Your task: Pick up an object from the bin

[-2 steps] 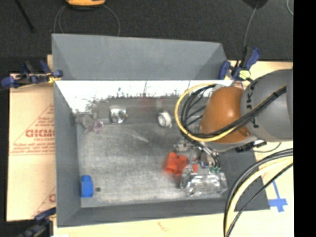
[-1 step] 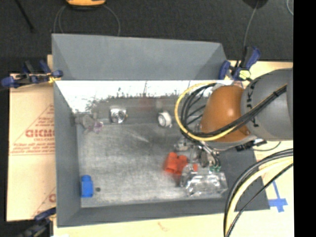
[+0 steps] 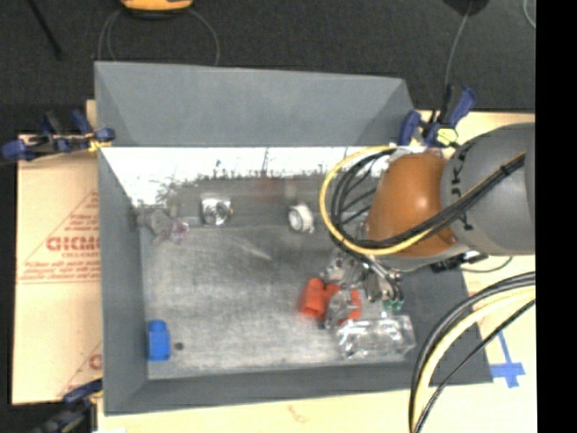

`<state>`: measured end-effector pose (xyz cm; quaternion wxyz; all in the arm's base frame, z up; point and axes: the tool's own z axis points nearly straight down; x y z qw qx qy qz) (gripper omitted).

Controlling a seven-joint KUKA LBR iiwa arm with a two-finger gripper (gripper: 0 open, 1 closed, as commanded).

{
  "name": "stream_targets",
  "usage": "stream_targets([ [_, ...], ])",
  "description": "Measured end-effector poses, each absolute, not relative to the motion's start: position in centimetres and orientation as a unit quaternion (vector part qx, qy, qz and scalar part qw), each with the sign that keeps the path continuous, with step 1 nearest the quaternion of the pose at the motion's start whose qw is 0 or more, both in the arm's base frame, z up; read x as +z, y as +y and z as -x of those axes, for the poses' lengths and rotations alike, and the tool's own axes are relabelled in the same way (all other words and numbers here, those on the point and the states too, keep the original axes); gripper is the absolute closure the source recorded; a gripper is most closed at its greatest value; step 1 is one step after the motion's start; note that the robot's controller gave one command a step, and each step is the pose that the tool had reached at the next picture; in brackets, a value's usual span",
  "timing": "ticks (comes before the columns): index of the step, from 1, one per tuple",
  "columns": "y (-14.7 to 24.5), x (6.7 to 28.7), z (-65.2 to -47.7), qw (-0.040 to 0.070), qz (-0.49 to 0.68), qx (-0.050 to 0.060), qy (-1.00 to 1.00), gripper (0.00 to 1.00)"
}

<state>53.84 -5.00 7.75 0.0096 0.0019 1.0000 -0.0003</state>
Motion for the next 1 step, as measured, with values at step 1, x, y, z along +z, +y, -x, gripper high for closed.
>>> stream_targets([
  [1,-5.1,15.82,-54.14,0.006,-0.001,-0.001,1.0,1.0],
])
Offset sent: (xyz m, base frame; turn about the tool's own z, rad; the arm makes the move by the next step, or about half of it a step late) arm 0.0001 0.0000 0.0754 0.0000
